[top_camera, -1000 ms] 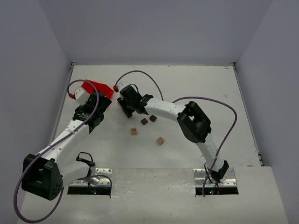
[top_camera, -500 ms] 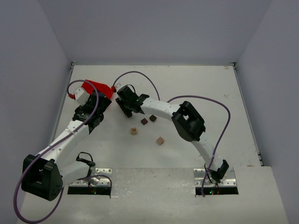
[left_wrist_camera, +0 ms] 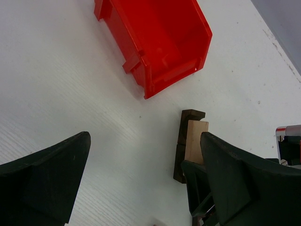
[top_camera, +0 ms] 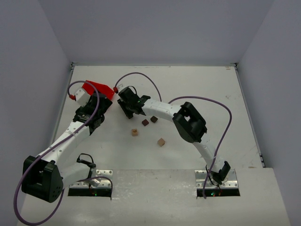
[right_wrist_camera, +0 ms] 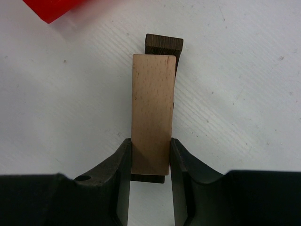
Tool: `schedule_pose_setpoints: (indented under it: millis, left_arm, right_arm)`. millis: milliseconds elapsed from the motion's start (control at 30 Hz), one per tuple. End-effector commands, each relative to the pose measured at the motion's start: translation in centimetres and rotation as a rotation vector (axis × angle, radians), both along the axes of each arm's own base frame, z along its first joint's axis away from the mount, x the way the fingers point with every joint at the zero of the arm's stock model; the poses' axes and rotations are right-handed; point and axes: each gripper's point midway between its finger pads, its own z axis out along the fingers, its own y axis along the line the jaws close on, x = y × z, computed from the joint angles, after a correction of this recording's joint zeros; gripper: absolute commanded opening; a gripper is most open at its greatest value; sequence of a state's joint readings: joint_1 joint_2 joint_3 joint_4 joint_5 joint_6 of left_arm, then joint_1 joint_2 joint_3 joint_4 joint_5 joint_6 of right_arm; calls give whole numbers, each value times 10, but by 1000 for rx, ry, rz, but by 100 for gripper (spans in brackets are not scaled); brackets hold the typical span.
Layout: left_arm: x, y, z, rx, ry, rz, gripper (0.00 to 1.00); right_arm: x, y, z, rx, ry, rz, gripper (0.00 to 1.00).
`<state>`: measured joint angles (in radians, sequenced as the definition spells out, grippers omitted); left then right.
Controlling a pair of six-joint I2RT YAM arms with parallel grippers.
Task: Build the wood block tower
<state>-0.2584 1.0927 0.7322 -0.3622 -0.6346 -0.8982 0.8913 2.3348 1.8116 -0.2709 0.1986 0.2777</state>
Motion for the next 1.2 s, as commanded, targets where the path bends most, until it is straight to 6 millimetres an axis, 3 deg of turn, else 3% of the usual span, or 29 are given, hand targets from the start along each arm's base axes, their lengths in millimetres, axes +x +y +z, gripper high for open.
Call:
schedule_pose_setpoints:
  millis: [0, 1167]
  left_arm:
    - [5, 3, 10, -6, -47, 9, 100]
    - [6, 3, 10, -7, -48, 5, 100]
  right_arm:
    - [6, 6, 35, 70, -41, -24, 26]
    - [14, 12, 41, 96, -66, -41, 36]
